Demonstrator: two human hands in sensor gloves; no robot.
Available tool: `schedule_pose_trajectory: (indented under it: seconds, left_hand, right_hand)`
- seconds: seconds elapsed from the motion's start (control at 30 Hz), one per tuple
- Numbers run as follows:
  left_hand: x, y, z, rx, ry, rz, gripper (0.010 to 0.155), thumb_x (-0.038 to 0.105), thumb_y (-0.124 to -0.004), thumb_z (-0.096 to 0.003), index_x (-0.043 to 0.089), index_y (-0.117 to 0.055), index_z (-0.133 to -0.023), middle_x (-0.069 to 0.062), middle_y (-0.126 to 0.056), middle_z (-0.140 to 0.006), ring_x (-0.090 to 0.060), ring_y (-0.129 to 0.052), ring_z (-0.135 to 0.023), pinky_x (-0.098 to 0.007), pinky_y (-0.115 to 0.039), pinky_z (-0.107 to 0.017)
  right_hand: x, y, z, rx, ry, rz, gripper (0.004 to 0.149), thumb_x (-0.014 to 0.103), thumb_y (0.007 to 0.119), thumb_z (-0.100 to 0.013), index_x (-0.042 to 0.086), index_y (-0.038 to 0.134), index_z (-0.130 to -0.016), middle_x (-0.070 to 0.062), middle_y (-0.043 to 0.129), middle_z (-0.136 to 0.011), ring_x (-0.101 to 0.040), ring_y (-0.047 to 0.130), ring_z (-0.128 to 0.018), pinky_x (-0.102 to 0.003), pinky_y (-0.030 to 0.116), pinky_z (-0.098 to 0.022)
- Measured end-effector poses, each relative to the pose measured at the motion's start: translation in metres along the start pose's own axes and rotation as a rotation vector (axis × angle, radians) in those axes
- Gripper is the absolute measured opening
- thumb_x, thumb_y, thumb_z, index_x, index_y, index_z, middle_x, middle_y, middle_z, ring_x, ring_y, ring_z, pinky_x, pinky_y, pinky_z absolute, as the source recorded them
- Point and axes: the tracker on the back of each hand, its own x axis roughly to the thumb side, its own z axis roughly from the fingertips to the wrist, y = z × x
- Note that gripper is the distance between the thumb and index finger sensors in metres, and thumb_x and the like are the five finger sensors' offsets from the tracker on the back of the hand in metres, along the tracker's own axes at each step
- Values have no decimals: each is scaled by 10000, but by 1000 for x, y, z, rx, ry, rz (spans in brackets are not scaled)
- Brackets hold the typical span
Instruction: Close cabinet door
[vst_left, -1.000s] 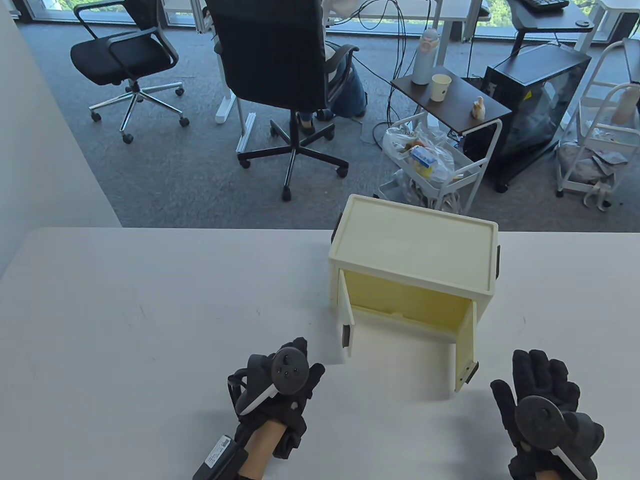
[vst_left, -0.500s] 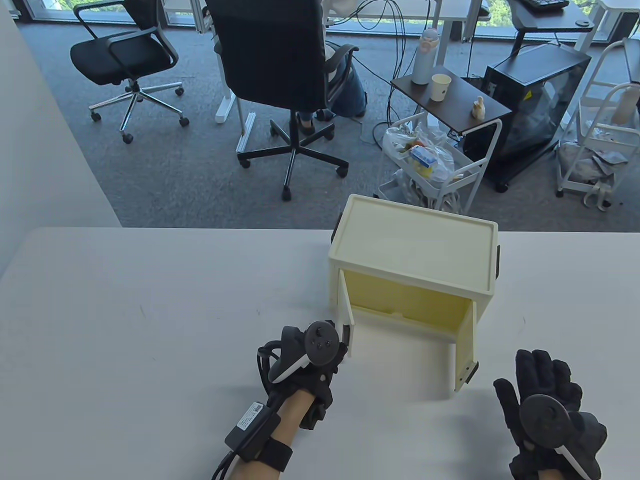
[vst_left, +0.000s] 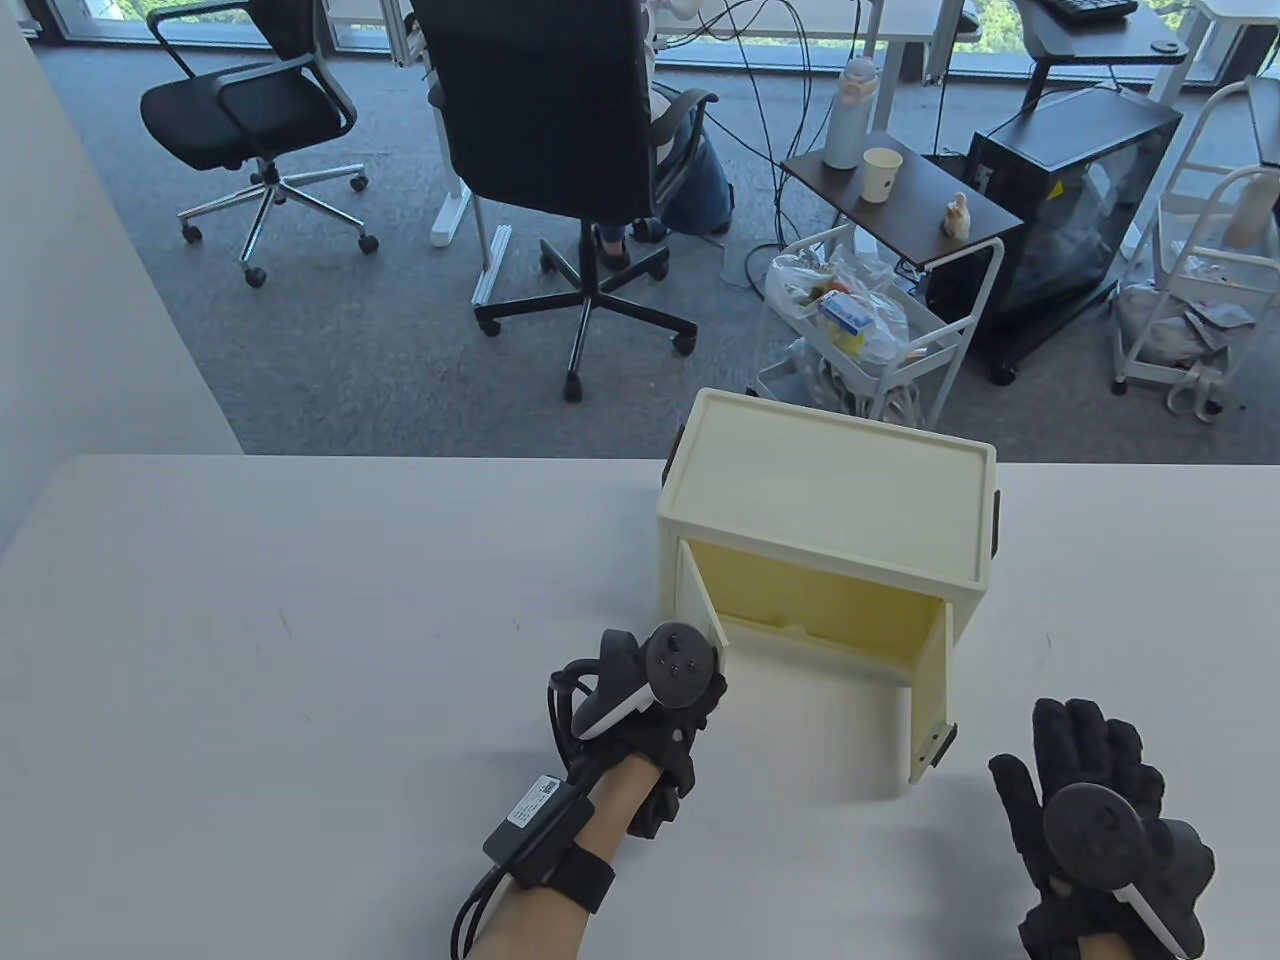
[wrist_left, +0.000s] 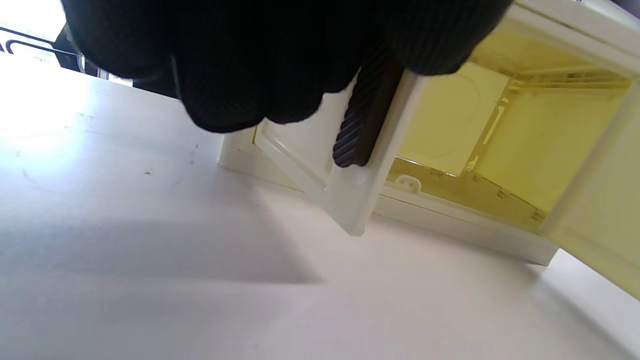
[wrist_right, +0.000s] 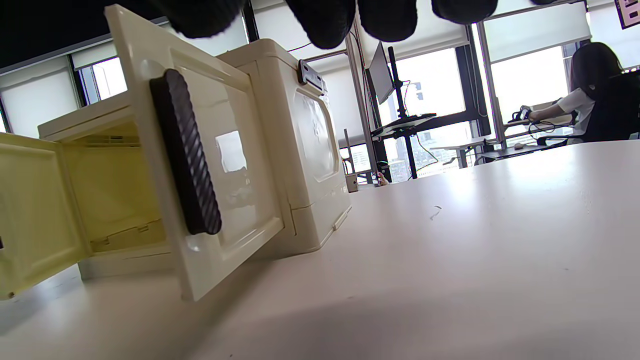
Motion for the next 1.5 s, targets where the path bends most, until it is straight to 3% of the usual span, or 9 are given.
schedule_pose_trajectory:
  seconds: [1.1,1.33,1.5]
  left_hand:
    - [51,-10,-68,-15,57,59,555,420,-710,-589,58,-720,-1009,-213,-842,-926,-416,-966,-762,-641,-730,-587]
    - [51,-11,-68,-22,55,72,566,418,-701,-592,53,-699,-1024,-225,-820,-946,-431,-950,-783,-649,-720,-593]
    - [46,-7,-56,-21,43,49,579,423,-698,-592,49,-688,-1034,-232,-803,-964,-444,-935,-803,-656,-709,-600]
  right_hand:
    - [-8,-3,-5,19,48,-93,711,472,593,-604,6,451,-1122,-327,375,-1147,-650,374,-991,-814,397,-647]
    - [-8,-3,-5,25,50,-98,711,473,592,-605,6,452,-1122,-328,375,-1147,-651,375,-989,-812,399,-648]
    - [-7,-3,-5,27,45,-91,710,472,593,-605,4,454,-1121,-328,376,-1147,-652,375,-989,-814,398,-647]
